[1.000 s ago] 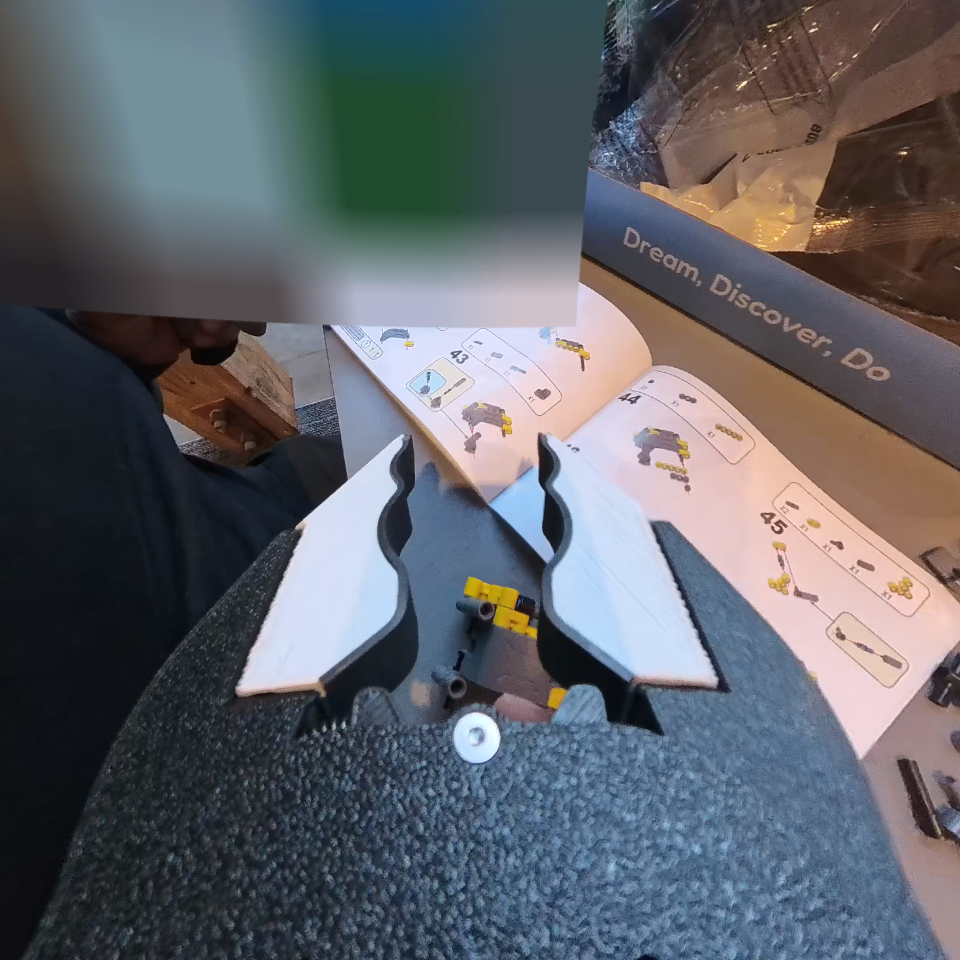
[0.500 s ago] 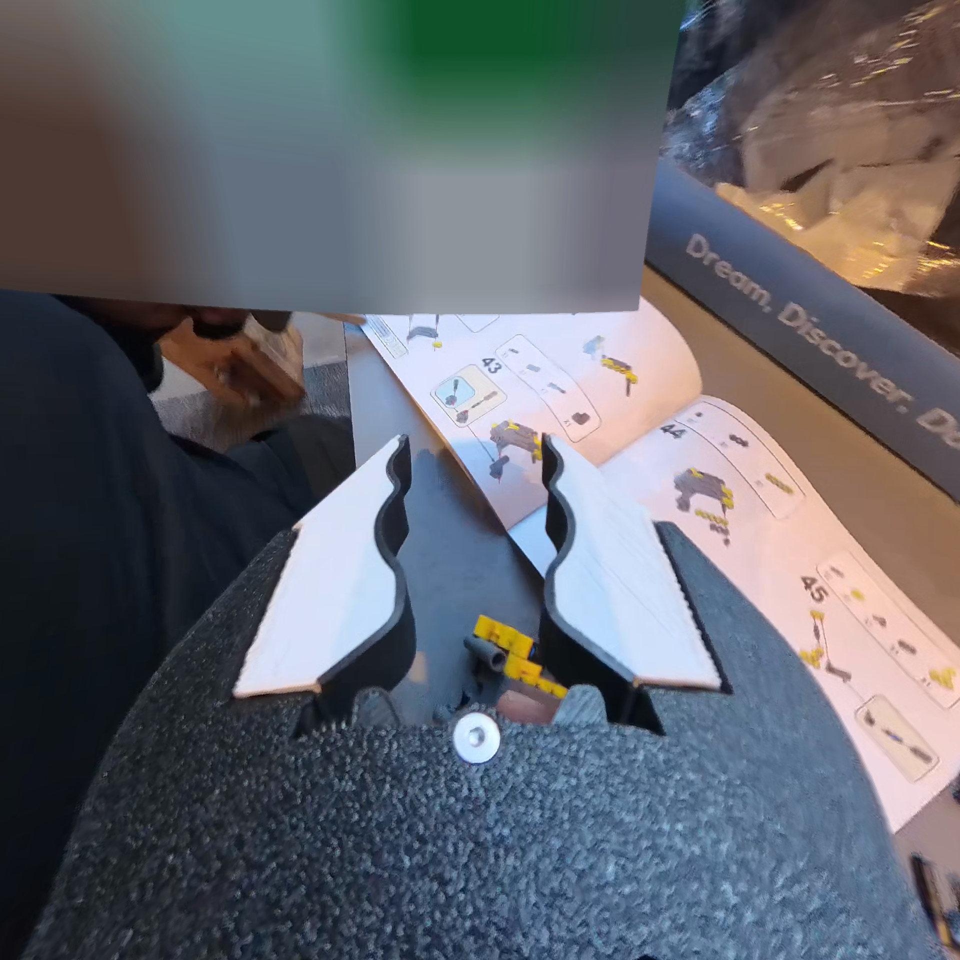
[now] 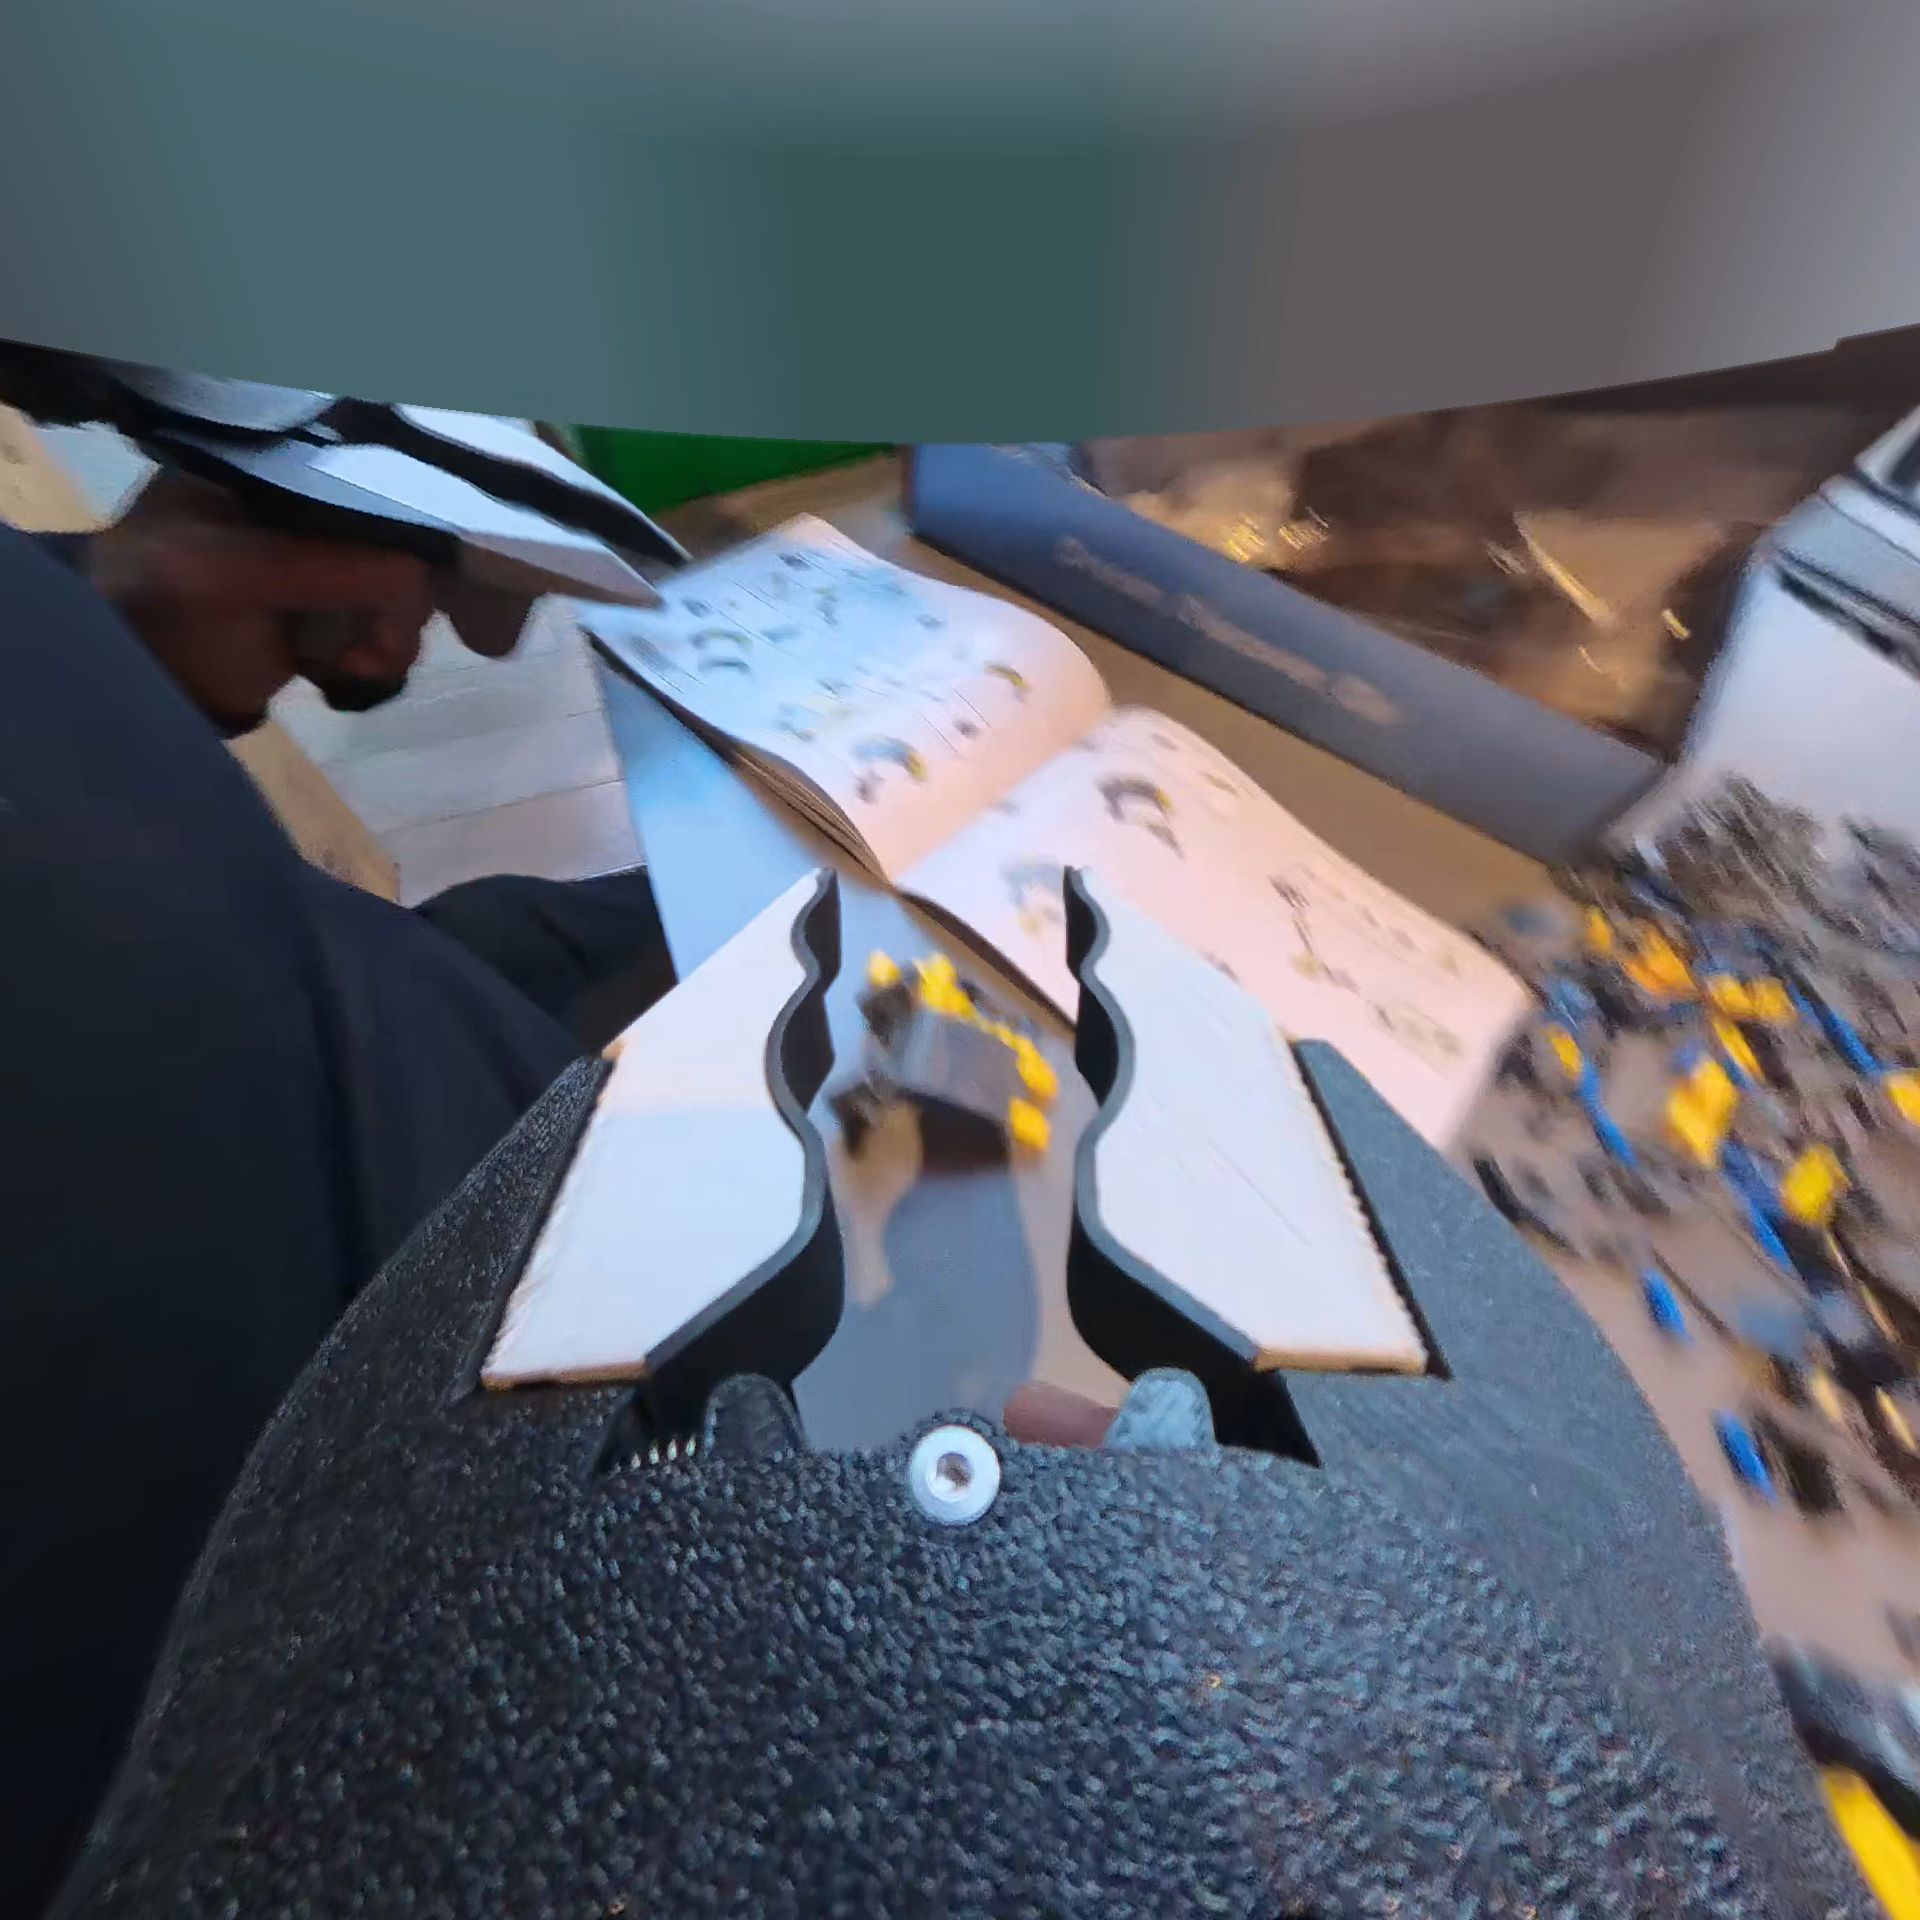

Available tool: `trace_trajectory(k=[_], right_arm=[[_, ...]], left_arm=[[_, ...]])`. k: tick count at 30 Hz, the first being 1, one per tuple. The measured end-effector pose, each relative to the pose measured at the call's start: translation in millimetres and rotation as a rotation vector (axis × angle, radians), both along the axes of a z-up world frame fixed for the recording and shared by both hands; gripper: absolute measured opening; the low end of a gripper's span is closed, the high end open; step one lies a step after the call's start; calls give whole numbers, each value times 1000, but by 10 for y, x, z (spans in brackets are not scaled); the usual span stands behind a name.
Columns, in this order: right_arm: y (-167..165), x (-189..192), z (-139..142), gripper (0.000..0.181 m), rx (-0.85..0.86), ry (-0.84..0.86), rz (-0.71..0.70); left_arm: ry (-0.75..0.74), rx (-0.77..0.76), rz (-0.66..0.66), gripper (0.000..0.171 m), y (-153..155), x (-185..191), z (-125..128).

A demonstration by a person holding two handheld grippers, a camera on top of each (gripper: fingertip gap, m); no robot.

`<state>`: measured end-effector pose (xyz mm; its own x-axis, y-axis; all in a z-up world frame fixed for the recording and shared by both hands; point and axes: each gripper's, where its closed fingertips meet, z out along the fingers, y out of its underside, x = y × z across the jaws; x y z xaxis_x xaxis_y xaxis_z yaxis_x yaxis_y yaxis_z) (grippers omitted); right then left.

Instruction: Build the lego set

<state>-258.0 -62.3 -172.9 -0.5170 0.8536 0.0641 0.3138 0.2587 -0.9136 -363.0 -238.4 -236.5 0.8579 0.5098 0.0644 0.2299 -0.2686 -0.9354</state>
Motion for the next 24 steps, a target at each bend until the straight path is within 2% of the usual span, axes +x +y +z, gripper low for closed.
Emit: trace_trajectory(k=[4,9,13,17,24], right_arm=[[290,137,-172,52,-82,-82,-62],[339,279,-420,59,-182,-178,-86],[370,312,-588,63,-240,-243,-87],[317,320,-662,63,-288,-273,-68],[218,256,-799,64,-320,-344,-37]], left_arm=[[24,-37,-83,26,378,200,71],[69,-92,-276,25,950,604,134],[106,-194,-398,29,1278,753,80],[32,-206,-475,32,1471,877,-14],[-50,-256,-523,38,1579,904,-152]])
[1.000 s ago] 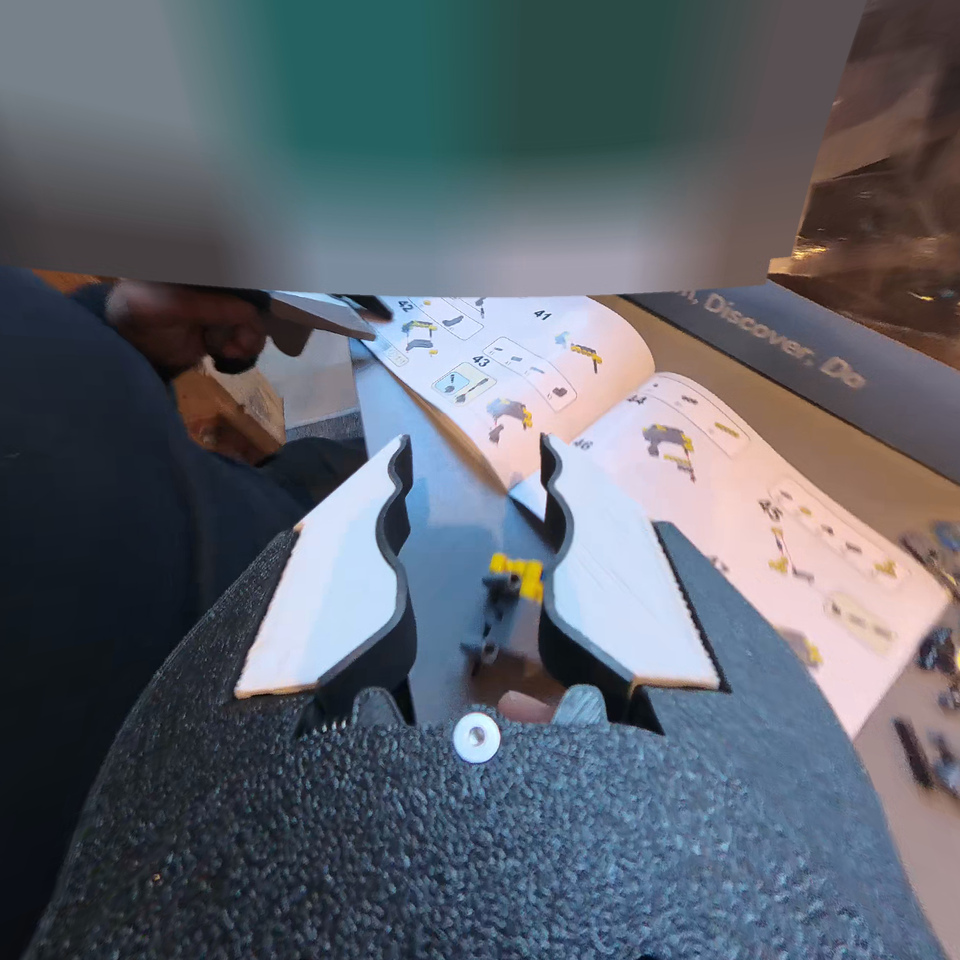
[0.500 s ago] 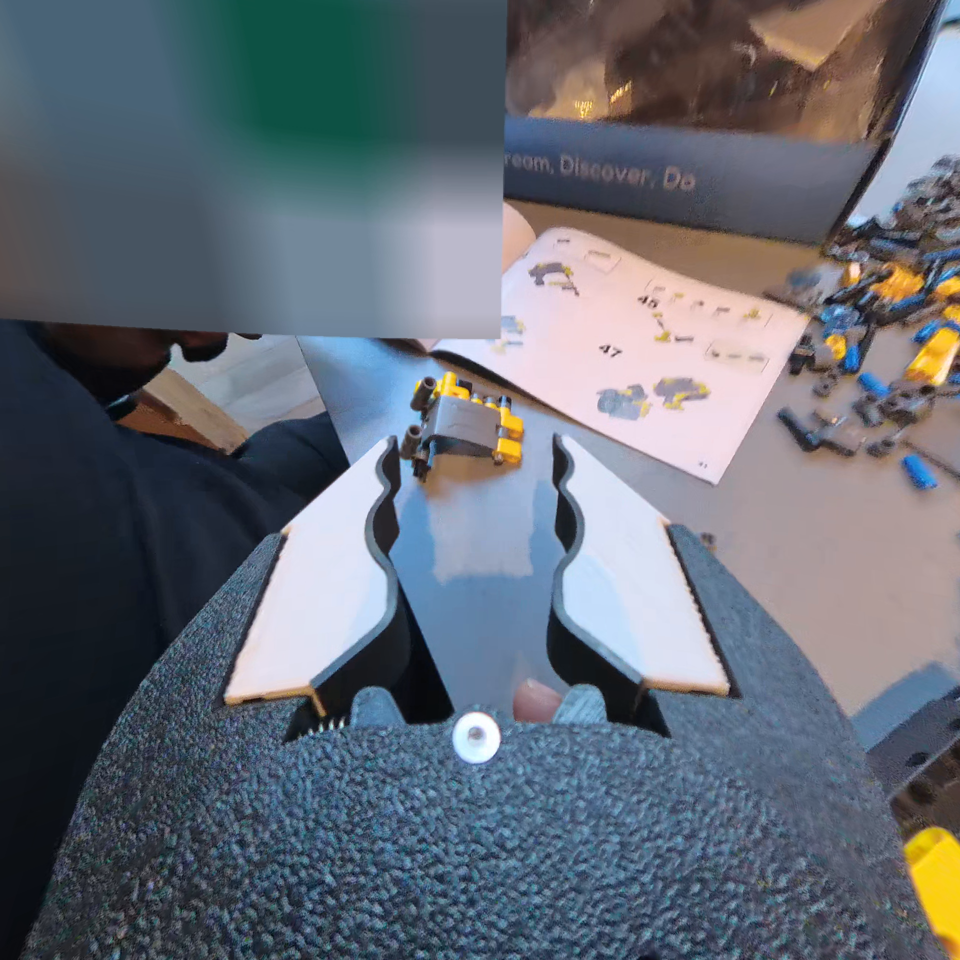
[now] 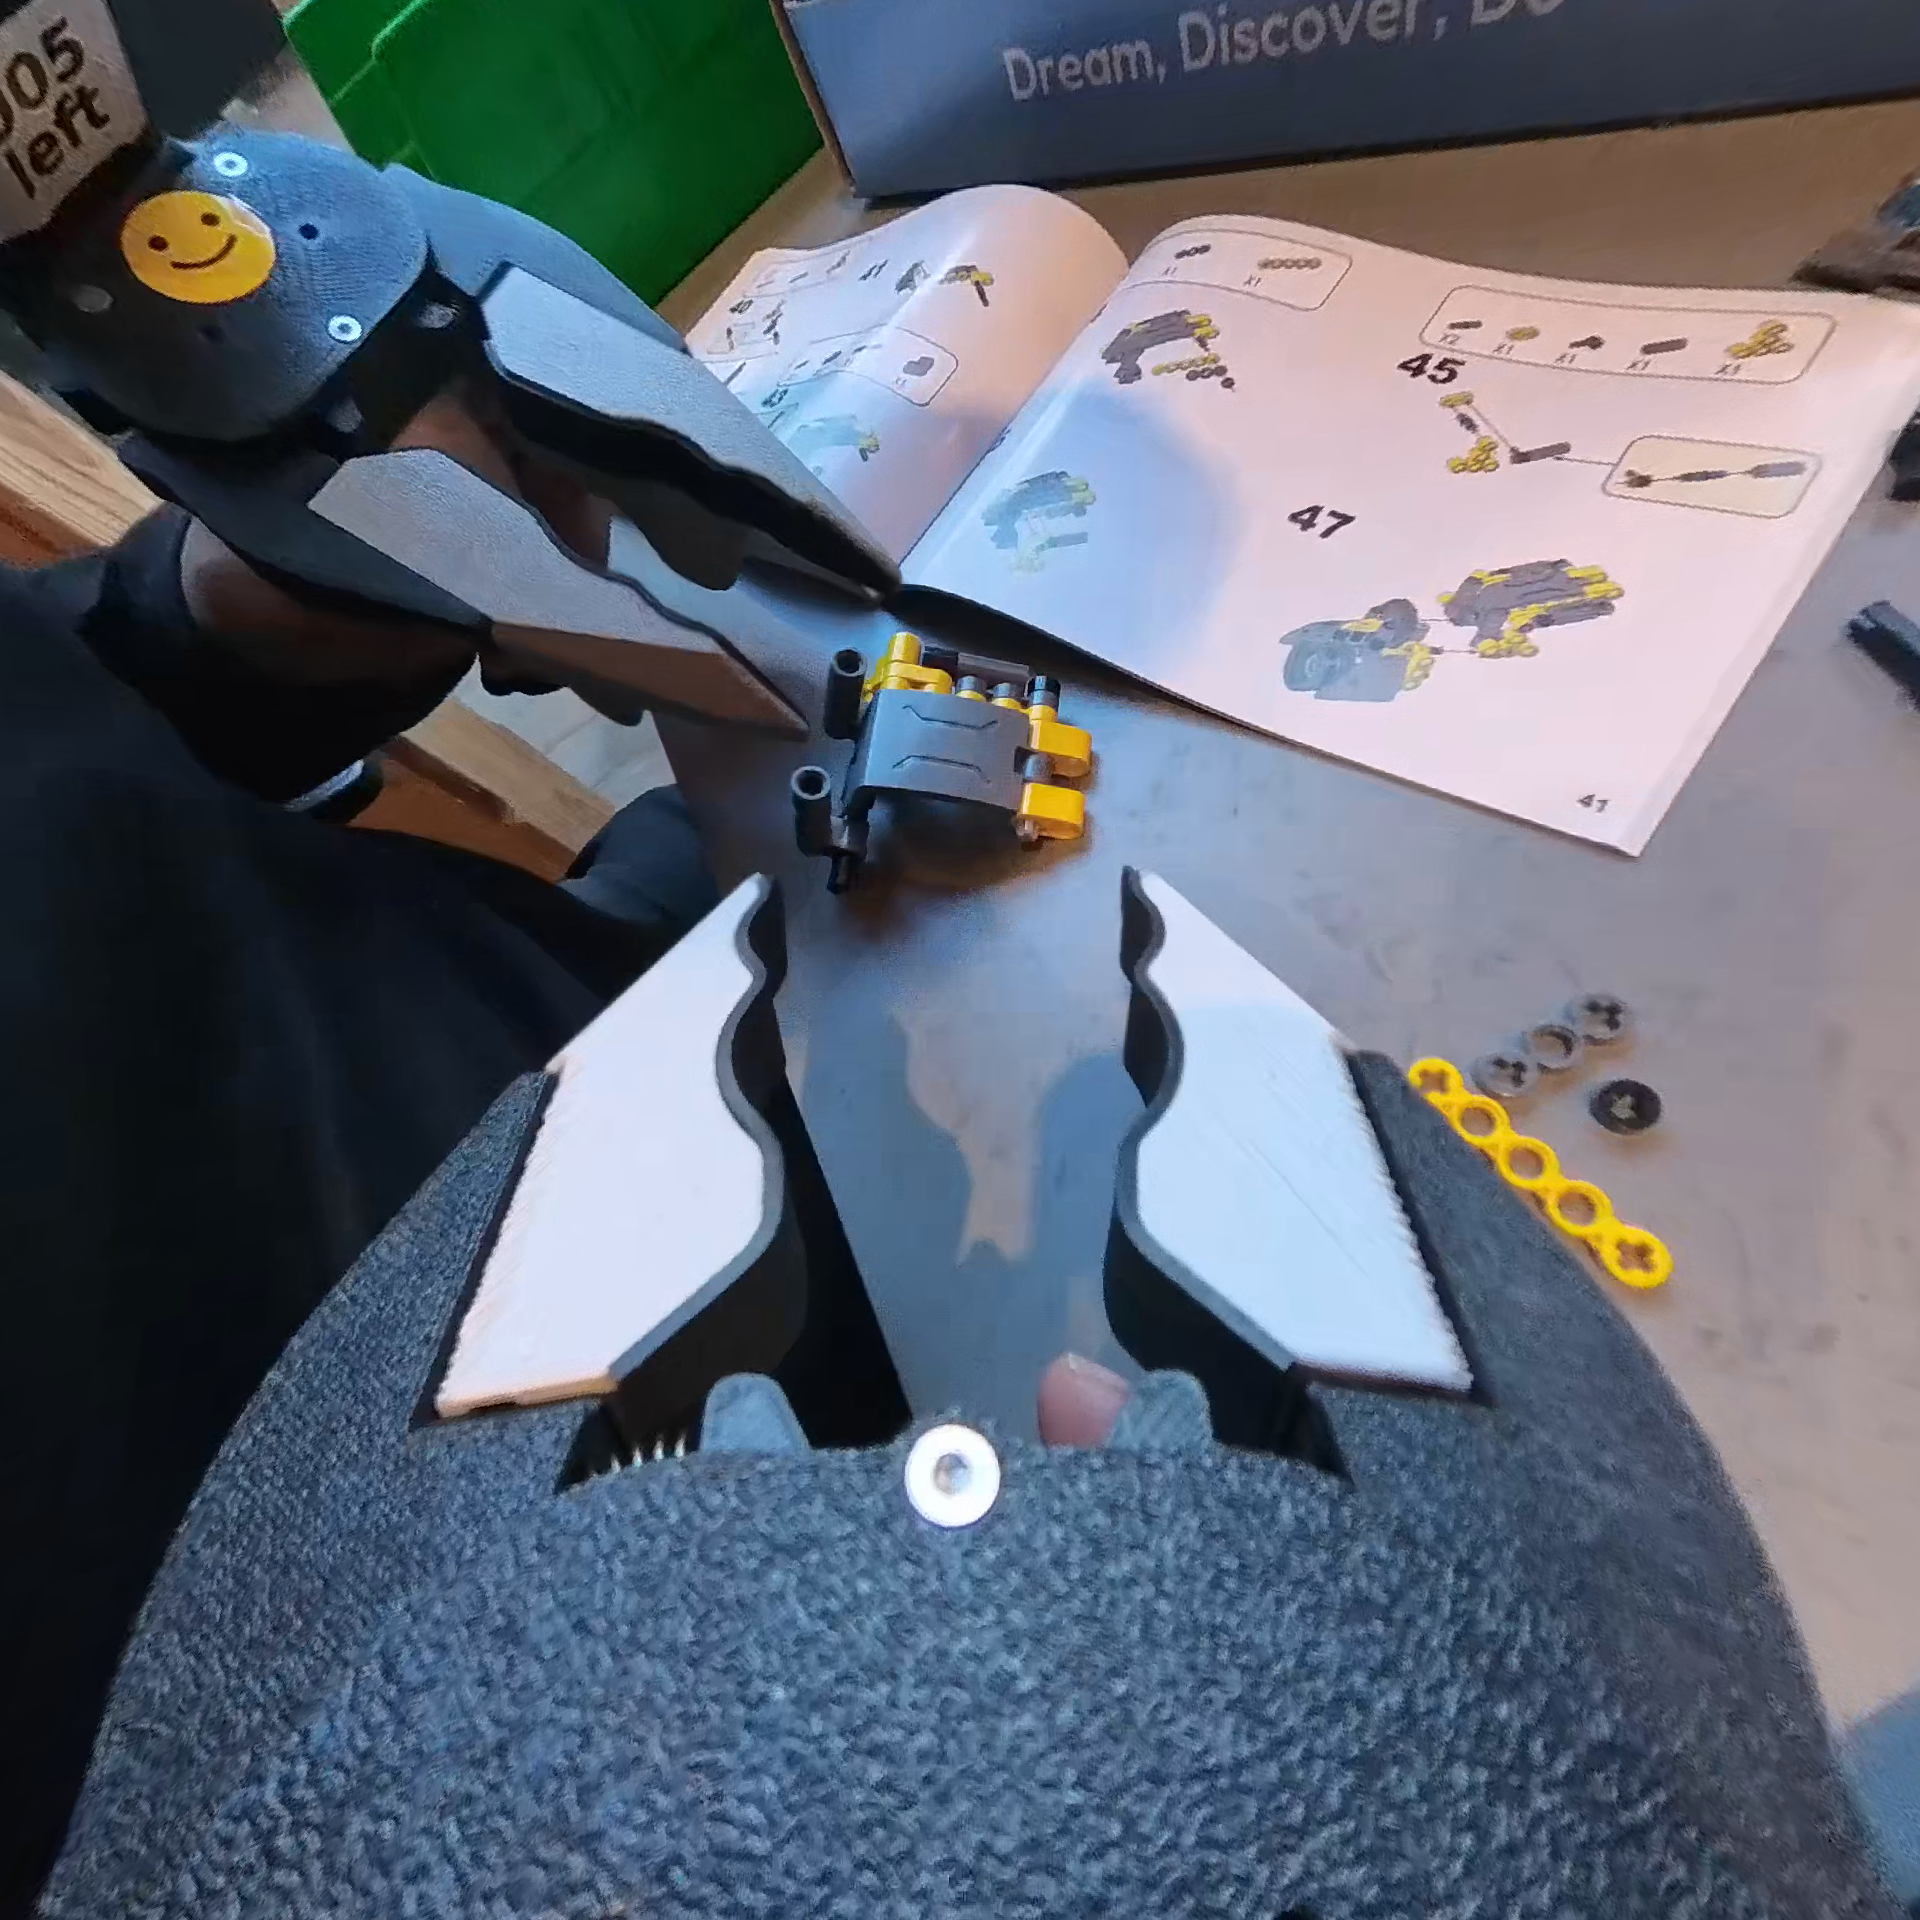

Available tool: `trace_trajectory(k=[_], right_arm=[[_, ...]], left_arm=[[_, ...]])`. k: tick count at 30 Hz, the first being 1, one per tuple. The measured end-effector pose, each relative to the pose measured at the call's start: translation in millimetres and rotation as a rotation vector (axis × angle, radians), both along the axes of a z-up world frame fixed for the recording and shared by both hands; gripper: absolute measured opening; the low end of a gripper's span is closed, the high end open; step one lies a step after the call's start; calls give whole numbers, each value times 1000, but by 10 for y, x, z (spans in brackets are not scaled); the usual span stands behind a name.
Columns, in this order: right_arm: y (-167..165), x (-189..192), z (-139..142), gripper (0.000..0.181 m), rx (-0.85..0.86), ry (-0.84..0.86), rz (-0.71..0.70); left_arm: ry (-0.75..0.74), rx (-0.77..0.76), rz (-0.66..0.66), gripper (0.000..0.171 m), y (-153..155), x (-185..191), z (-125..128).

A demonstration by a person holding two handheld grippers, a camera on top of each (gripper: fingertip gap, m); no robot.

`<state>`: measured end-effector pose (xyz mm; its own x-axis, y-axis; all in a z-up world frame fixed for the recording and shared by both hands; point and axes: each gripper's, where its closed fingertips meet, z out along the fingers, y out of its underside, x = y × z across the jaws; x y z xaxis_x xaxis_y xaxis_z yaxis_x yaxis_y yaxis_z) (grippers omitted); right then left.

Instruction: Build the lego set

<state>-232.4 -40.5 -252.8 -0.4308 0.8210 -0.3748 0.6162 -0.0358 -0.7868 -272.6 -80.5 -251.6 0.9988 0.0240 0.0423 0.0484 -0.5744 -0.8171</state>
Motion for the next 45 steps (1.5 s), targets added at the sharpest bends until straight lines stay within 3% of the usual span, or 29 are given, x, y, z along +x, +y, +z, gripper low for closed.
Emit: trace_trajectory(k=[8,45], right_arm=[[-62,-55,-19,60,-55,-34,19],[-117,2,-15,48,-40,-10,71]], left_arm=[[-71,-38,-29,38,69,117,-152],[-28,-48,-18,34,114,222,-174]])
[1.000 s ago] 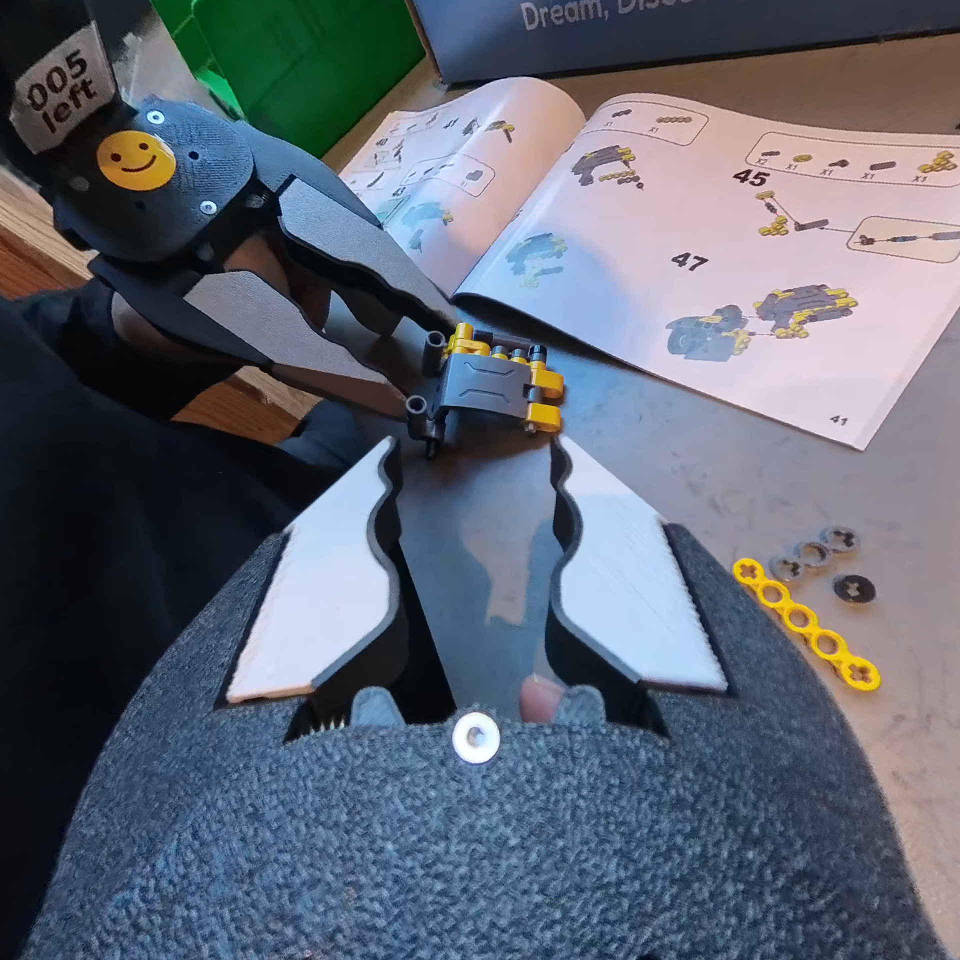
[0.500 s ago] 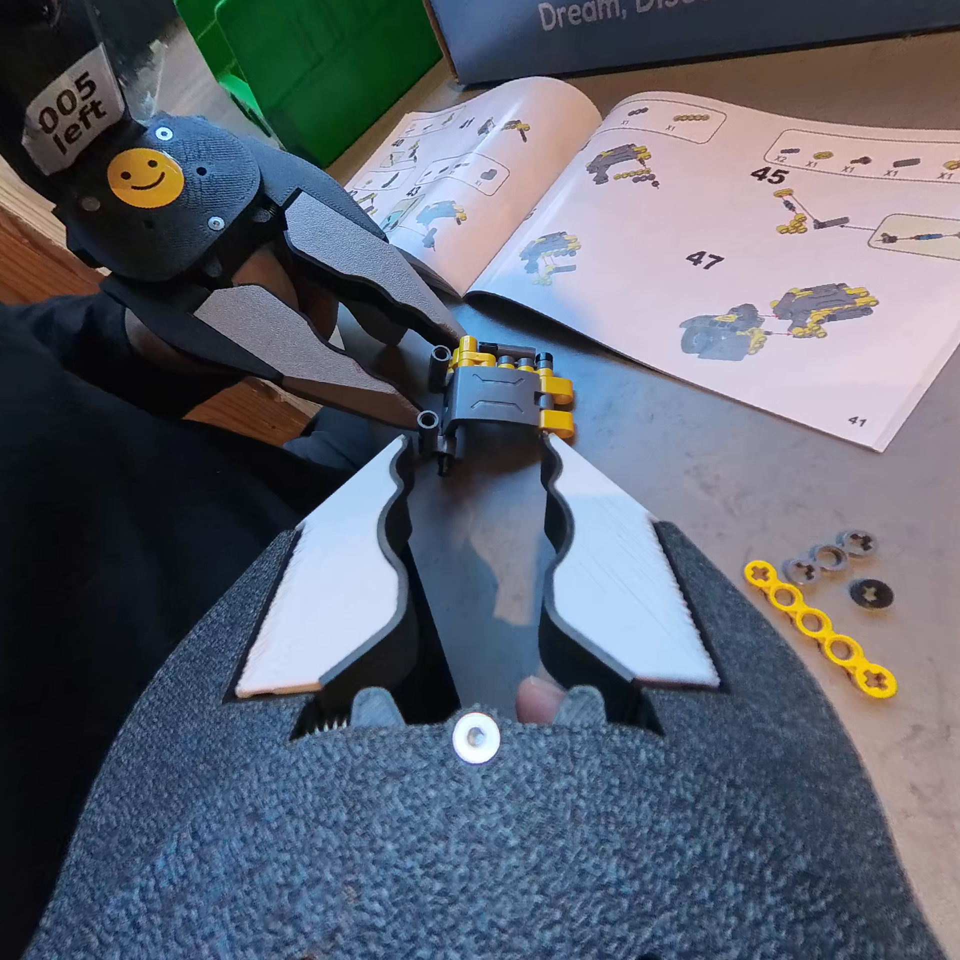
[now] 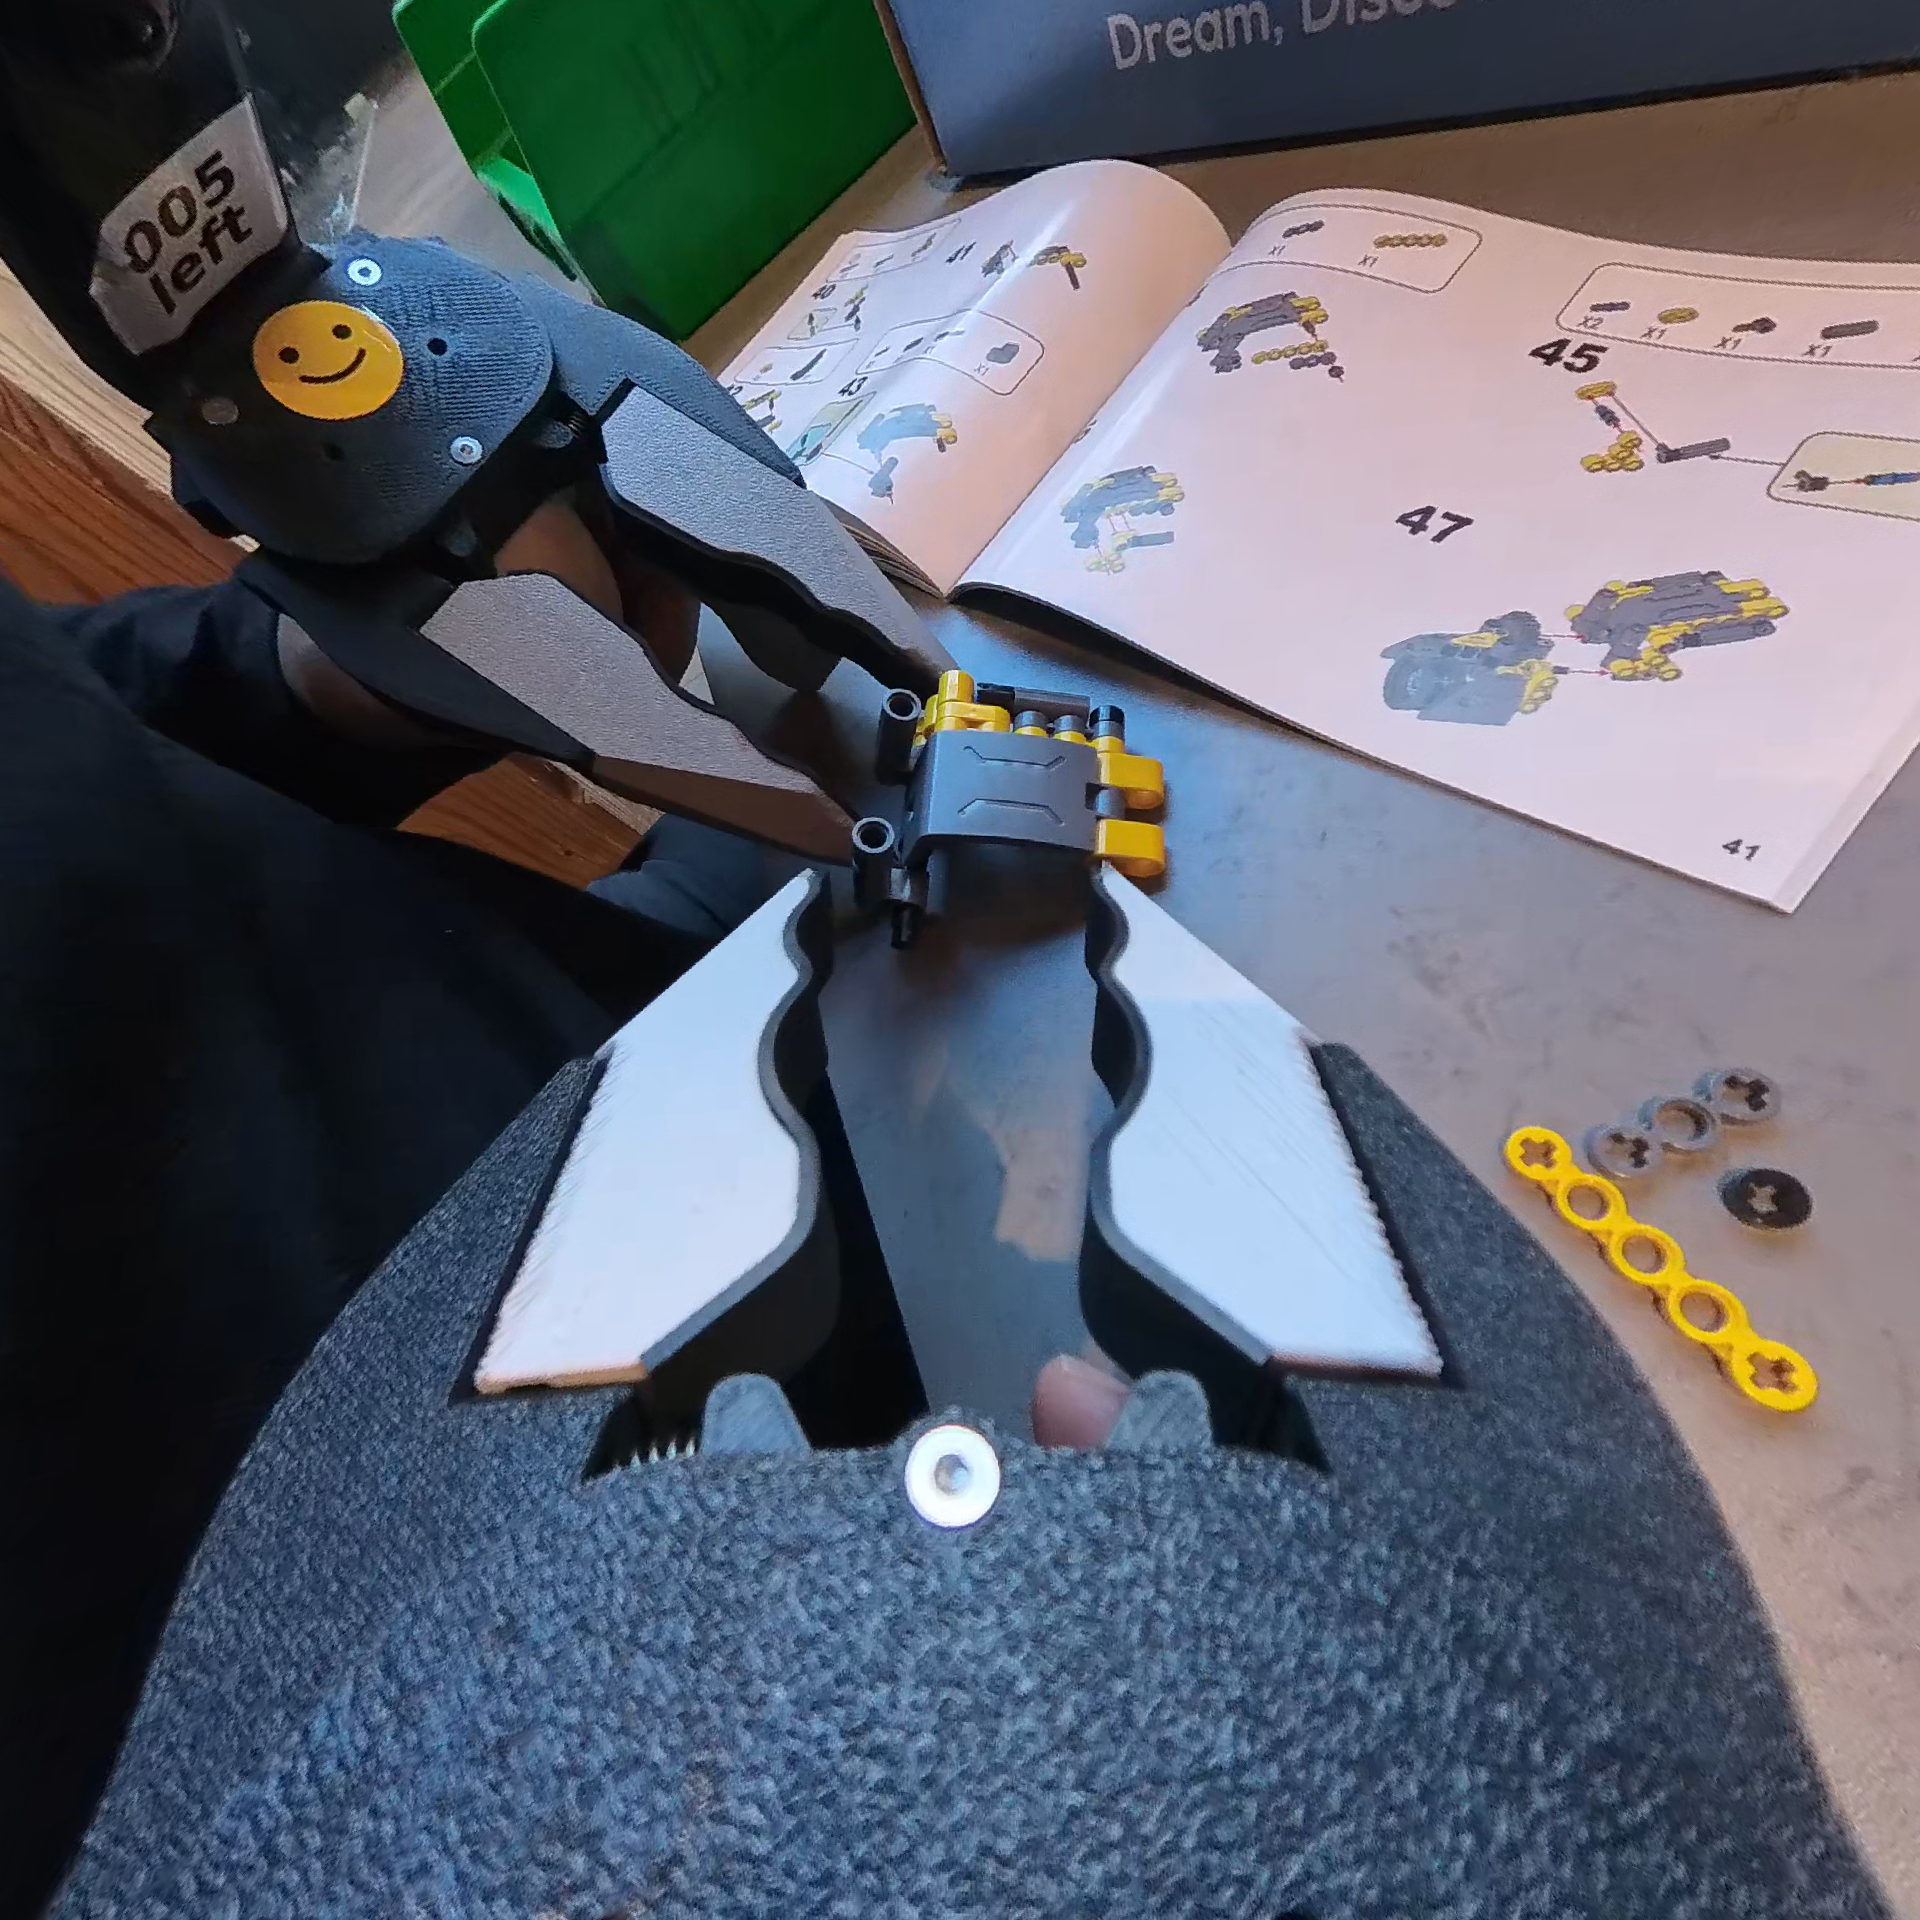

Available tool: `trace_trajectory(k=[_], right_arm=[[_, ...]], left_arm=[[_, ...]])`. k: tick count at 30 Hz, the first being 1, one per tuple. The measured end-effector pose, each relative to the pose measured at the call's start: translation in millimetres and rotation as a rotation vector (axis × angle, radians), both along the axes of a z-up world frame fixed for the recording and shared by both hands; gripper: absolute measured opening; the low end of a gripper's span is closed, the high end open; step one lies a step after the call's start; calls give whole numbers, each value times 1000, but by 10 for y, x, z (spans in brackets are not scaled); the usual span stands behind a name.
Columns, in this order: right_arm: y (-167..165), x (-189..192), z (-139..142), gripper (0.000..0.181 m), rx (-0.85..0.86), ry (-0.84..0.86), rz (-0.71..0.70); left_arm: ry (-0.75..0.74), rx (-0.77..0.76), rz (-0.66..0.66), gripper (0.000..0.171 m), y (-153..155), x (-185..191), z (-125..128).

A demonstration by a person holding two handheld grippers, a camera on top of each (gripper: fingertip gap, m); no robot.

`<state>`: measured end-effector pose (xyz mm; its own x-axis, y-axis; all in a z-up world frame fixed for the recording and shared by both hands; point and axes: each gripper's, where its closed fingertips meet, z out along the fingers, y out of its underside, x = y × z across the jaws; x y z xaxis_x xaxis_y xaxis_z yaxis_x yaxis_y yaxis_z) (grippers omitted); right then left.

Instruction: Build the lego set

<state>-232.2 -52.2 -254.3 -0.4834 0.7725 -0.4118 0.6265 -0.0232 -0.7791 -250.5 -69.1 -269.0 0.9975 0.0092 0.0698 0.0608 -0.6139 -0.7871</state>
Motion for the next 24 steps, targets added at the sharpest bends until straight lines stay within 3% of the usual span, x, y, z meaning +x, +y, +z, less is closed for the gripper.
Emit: trace_trajectory(k=[11,14,16,19,22,24], right_arm=[[-4,9,9,48,-16,0,6],[-8,14,21,48,-17,8,9],[-10,24,35,49,-8,23,13],[8,64,196,50,34,124,21],[34,-8,522,53,78,216,48],[-20,-144,725,59,117,244,102]], left_arm=[[0,8,36,36,-23,-27,8],[-3,26,86,41,-118,-101,129],[66,43,195,41,-315,-327,310],[111,0,419,49,-849,-741,441],[163,-64,546,49,-1361,-1007,364],[129,-84,529,50,-1454,-1018,223]])
